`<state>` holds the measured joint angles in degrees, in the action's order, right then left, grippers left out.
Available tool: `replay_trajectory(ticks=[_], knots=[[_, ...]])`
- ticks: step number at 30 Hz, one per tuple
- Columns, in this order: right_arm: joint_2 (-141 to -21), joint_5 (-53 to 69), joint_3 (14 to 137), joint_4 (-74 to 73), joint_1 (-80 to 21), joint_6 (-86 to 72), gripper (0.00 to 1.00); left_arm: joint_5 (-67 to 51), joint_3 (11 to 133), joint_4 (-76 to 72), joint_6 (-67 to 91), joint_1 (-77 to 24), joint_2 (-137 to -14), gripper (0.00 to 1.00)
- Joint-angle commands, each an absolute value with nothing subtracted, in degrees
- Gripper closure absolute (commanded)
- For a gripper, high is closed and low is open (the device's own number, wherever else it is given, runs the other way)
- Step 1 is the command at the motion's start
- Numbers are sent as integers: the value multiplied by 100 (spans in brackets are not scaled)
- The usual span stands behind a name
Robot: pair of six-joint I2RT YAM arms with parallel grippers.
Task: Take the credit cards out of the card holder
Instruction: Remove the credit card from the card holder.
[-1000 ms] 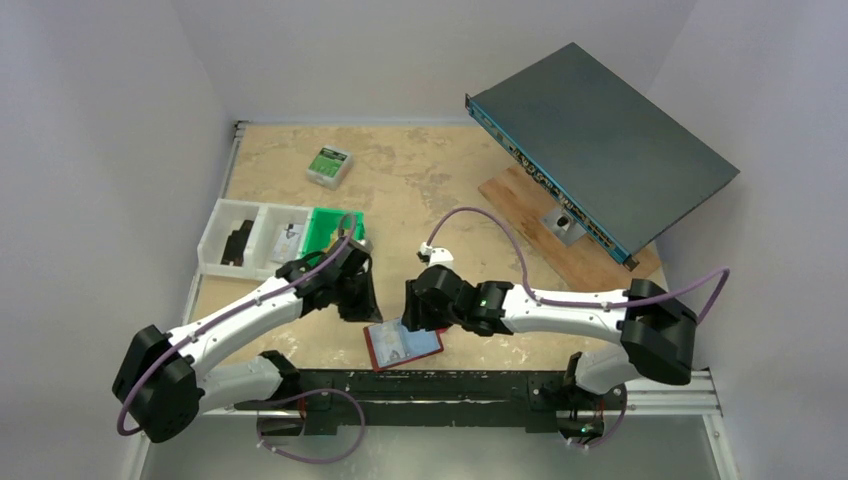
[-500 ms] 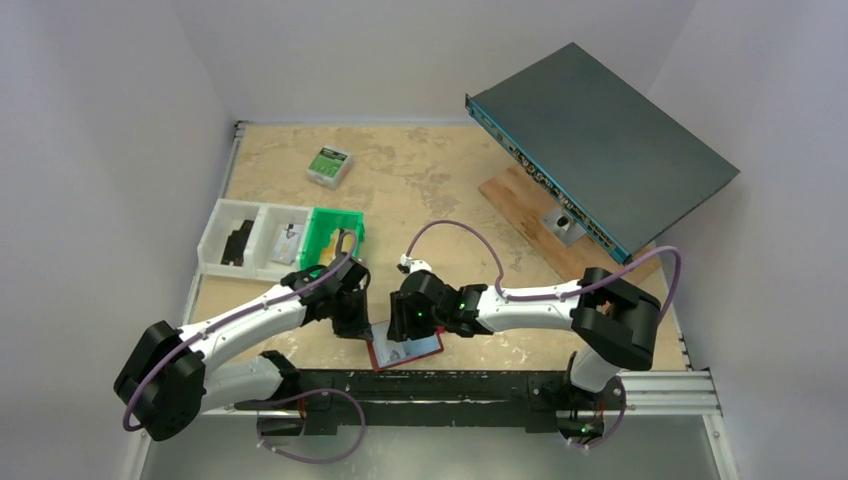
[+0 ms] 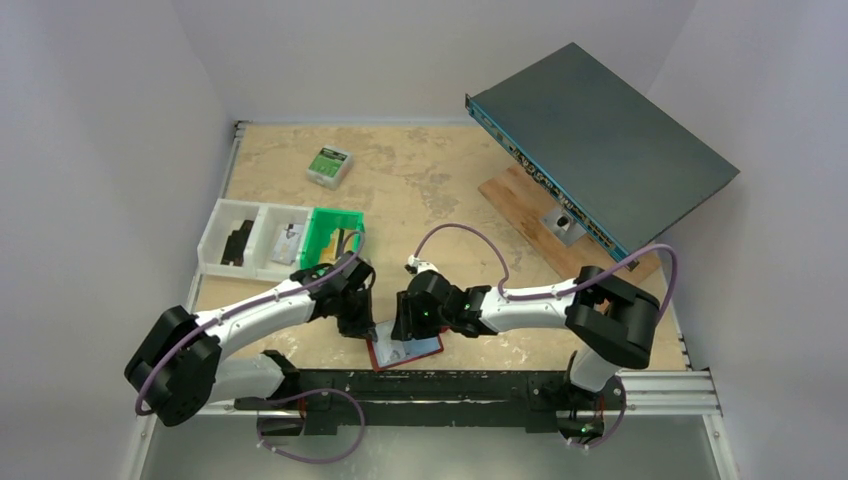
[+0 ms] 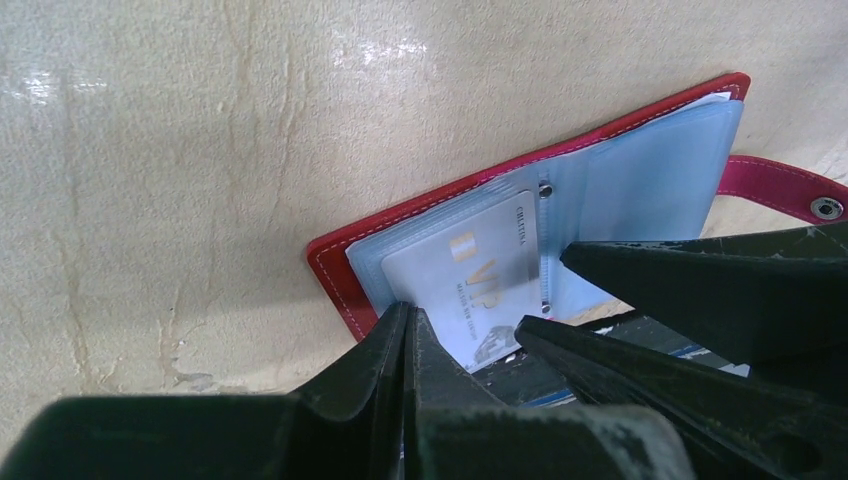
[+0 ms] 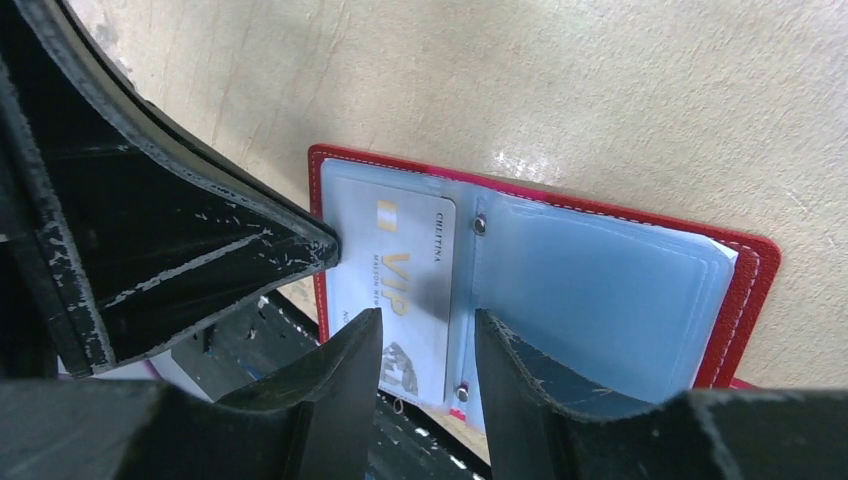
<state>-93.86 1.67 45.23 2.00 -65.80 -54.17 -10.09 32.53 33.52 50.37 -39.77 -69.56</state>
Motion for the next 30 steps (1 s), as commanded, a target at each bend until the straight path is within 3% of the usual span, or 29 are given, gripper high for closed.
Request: replay_trajectory(ticks=[1, 15, 30], knots=[[-9473, 379, 4355, 624, -6516, -5521, 60, -1064, 3228, 3161, 5064, -3959, -7047, 100], [-9615, 923, 3870, 1408, -6259, -5738, 60, -1179, 3206, 2832, 5161, -4088, -7516, 100], [-9660, 1925, 2762, 3254, -5700, -6298, 62, -893, 3047, 2907, 5238, -4089, -7782, 100]])
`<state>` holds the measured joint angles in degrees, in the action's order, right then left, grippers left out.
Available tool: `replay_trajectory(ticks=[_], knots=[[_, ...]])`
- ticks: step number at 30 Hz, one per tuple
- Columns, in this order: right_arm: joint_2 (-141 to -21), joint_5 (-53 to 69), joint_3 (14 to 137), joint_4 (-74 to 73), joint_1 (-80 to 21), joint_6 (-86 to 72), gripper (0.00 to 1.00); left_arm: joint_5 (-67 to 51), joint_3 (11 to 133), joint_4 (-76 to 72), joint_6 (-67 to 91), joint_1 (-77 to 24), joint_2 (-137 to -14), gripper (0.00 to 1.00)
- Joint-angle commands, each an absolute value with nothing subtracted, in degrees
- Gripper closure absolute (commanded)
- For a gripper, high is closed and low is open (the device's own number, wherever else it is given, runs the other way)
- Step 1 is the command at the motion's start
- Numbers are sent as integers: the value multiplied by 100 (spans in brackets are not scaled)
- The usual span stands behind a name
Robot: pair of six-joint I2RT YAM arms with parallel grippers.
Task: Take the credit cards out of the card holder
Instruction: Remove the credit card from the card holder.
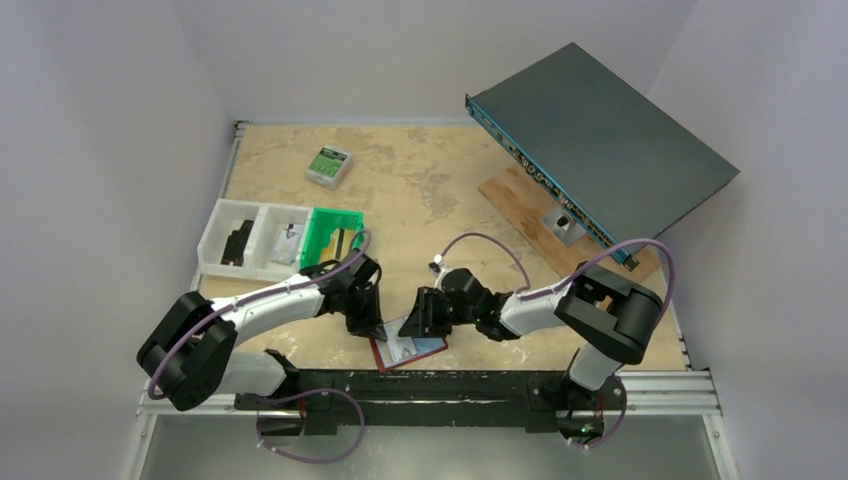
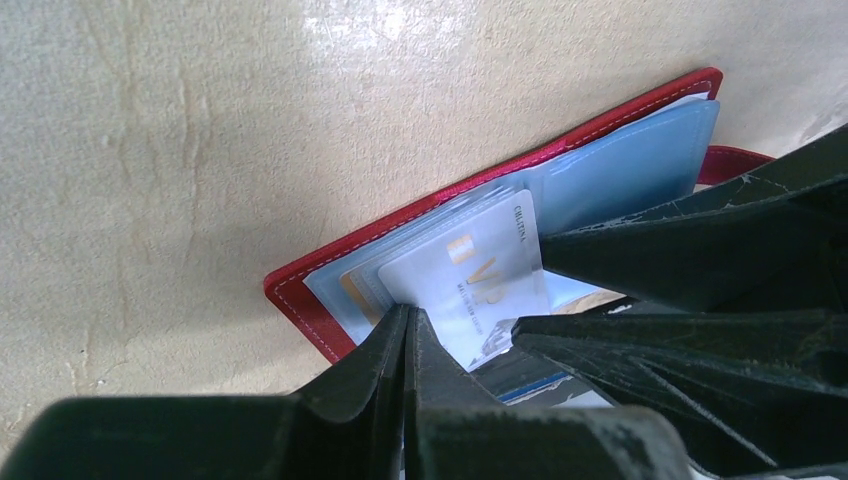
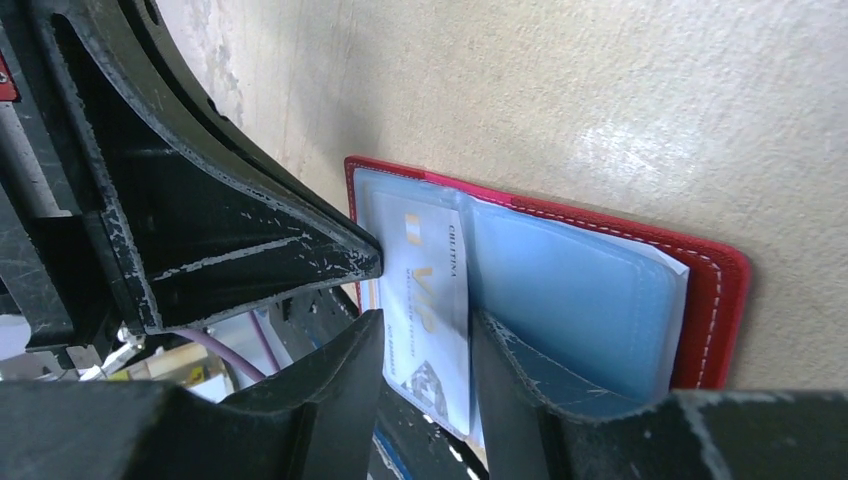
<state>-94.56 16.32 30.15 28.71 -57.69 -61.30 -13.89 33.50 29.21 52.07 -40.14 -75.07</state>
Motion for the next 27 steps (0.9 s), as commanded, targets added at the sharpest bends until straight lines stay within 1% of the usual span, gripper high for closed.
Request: replay_trajectory(ticks=[1, 13, 22, 27], knots=[[-9681, 1971, 2722, 3350, -5677, -6320, 63, -886, 3023, 2902, 5238, -4089, -7784, 100], [-9825, 2192, 2571, 3812, -5560, -6494, 81, -903, 3002, 2865, 5234, -4087, -7848, 100], [-9869, 2230, 2389, 4139, -5460, -6631, 100, -795, 3011, 2988, 5202, -4088, -7859, 100], [-9812, 2171, 2307, 4173, -5441, -6654, 100, -681, 3044, 3139, 5188, -4090, -7812, 100]])
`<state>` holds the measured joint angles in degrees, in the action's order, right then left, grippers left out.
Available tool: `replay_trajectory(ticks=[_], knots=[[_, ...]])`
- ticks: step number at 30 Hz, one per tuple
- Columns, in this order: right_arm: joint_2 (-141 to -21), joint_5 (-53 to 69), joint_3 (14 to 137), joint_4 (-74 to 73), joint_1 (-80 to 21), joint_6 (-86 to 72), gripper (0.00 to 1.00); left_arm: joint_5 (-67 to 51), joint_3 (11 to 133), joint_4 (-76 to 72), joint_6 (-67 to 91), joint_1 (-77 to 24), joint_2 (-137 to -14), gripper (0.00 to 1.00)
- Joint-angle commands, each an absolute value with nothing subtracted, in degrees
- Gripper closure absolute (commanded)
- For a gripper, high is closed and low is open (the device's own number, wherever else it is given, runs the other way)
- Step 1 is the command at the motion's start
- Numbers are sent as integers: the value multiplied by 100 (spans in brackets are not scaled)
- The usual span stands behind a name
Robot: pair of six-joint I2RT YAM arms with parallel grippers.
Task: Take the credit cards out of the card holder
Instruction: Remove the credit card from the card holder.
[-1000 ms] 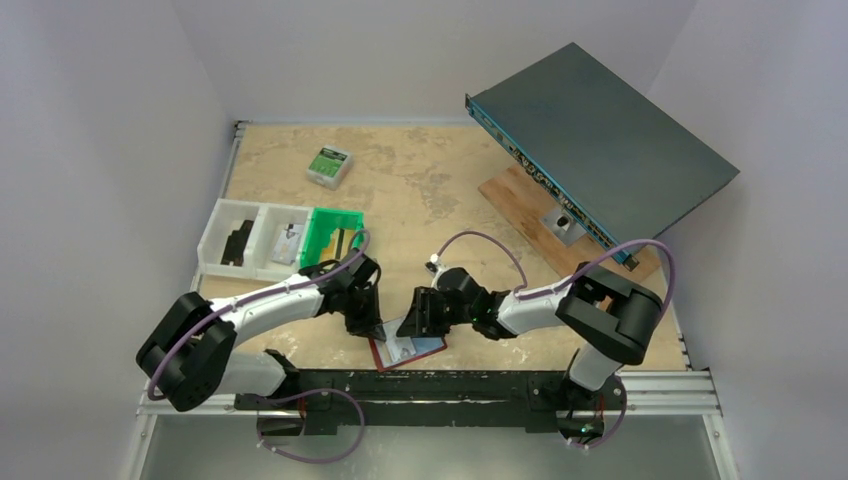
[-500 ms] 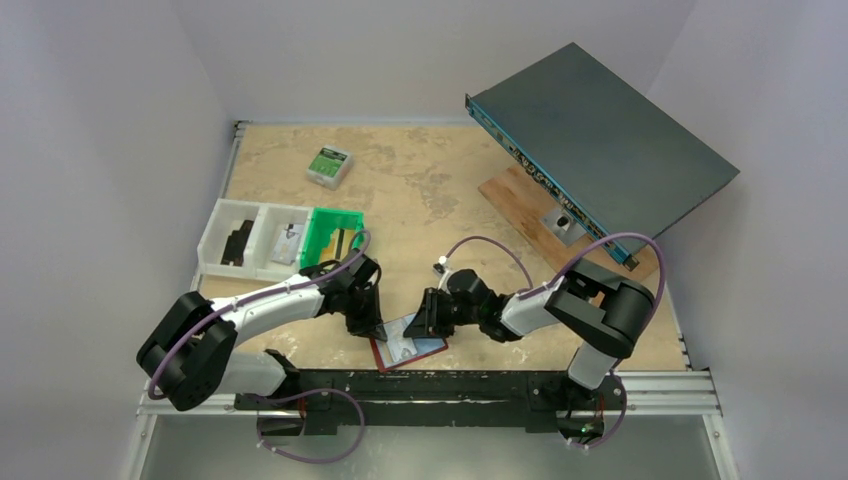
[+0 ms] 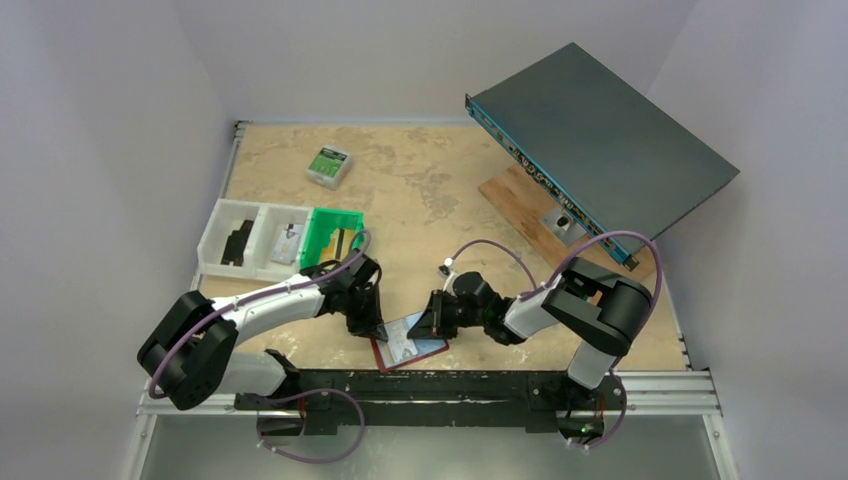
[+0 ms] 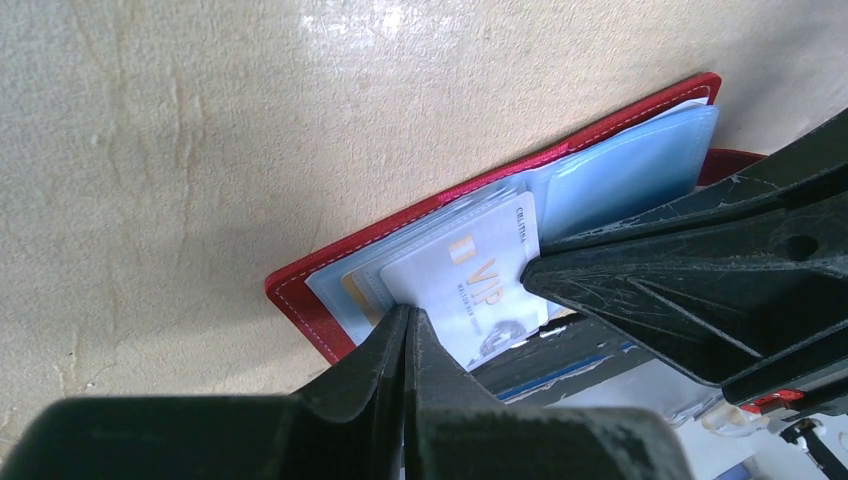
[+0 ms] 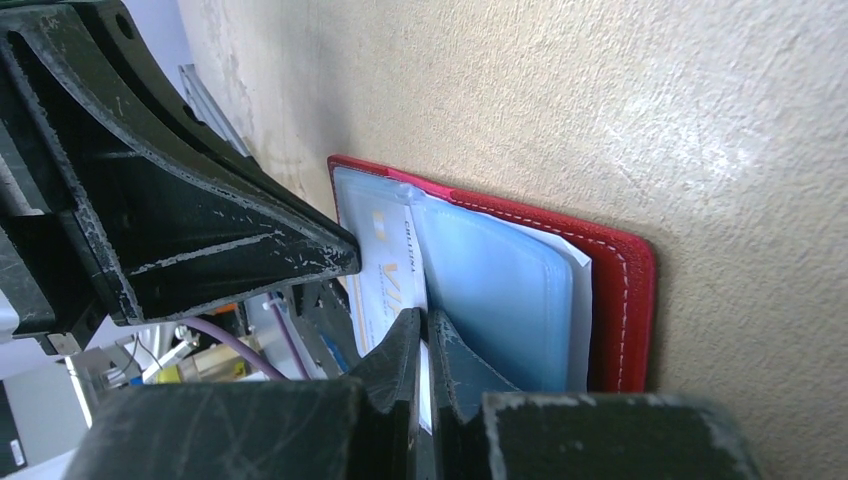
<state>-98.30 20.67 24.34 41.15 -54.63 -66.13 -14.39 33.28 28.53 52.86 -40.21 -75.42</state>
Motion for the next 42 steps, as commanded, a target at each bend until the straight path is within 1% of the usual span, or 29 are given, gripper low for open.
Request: replay_trajectory(ticks=[1, 15, 22, 24, 26, 29, 42], knots=[[-9798, 2151, 2290, 4177, -5440, -6662, 100, -650, 3056, 3176, 5179, -4092, -7806, 100], [-9296, 1672, 2270, 3619, -5433, -6425, 100, -431, 3271, 3582, 5018, -4090, -7548, 100], [-9280, 1684, 2347, 3573, -5438, -6323, 100, -444, 3400, 3692, 4886, -4084, -7452, 100], [-9357, 1758, 2378, 3649, -5439, -6336, 95, -486, 3419, 3653, 4841, -4089, -7460, 100], [-9398, 1860, 2344, 3836, -5440, -6394, 85, -502, 3438, 3624, 4809, -4087, -7520, 100], [-9430, 1962, 2392, 3919, -5440, -6394, 78, -618, 3409, 3475, 4799, -4087, -7638, 100], [-9805, 2206, 2448, 4175, -5441, -6471, 78, -940, 3585, 3056, 4960, -4305, -8025, 100]])
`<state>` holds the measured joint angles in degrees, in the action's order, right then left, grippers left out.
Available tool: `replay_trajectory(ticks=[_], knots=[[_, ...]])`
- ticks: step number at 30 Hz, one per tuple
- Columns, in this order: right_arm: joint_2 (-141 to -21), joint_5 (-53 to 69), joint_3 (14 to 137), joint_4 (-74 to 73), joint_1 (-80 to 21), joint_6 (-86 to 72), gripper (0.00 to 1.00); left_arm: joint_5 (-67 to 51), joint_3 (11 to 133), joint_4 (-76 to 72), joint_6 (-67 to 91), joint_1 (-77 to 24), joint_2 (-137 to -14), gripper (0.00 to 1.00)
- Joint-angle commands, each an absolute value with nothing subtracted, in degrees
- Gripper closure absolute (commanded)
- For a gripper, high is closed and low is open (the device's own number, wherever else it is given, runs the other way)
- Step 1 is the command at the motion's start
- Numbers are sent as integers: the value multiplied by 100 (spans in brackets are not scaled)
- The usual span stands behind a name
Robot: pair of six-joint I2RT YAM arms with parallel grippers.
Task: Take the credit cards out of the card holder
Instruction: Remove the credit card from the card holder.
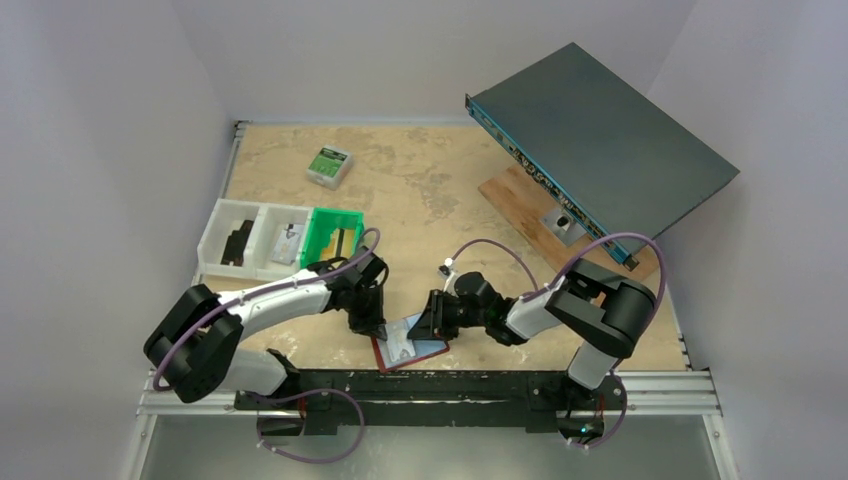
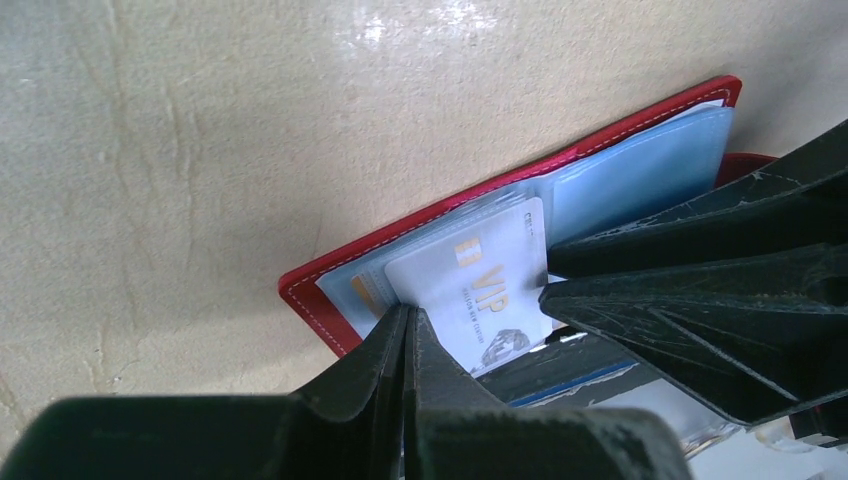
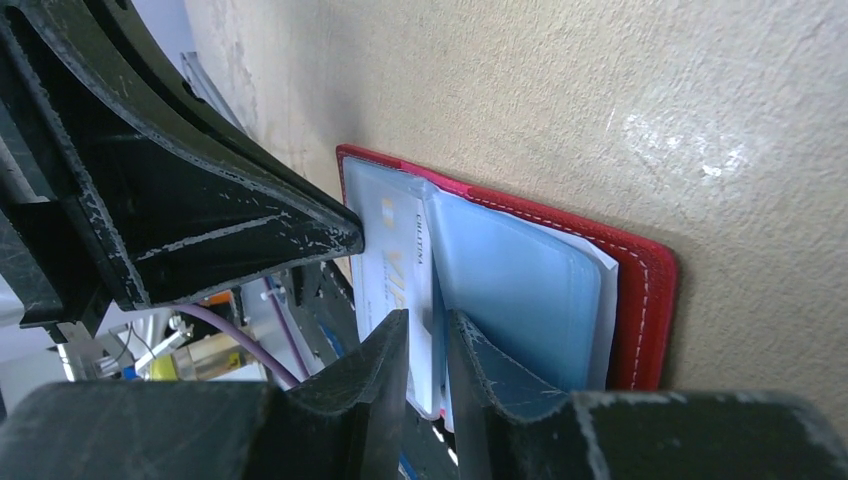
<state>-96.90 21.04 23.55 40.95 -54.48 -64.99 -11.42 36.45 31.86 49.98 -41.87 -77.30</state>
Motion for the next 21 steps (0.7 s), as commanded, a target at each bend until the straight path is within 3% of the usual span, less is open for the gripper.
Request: replay_trajectory(ticks=[1, 10, 16, 21], knots=[[-9808, 2203, 2445, 4175, -5436, -6475, 78, -962, 3586, 3029, 4977, -4321, -8046, 100], [-9981, 2384, 2313, 4519, -5440, -6623, 85, -934, 3560, 2977, 5003, -4342, -8133, 100], [-10109, 2448, 2185, 4928, -5440, -6831, 100, -893, 3508, 3010, 4999, -4343, -8113, 100], [-9952, 2237, 2109, 4786, -5433, -6819, 100, -838, 3542, 3169, 4931, -4334, -7934, 100]])
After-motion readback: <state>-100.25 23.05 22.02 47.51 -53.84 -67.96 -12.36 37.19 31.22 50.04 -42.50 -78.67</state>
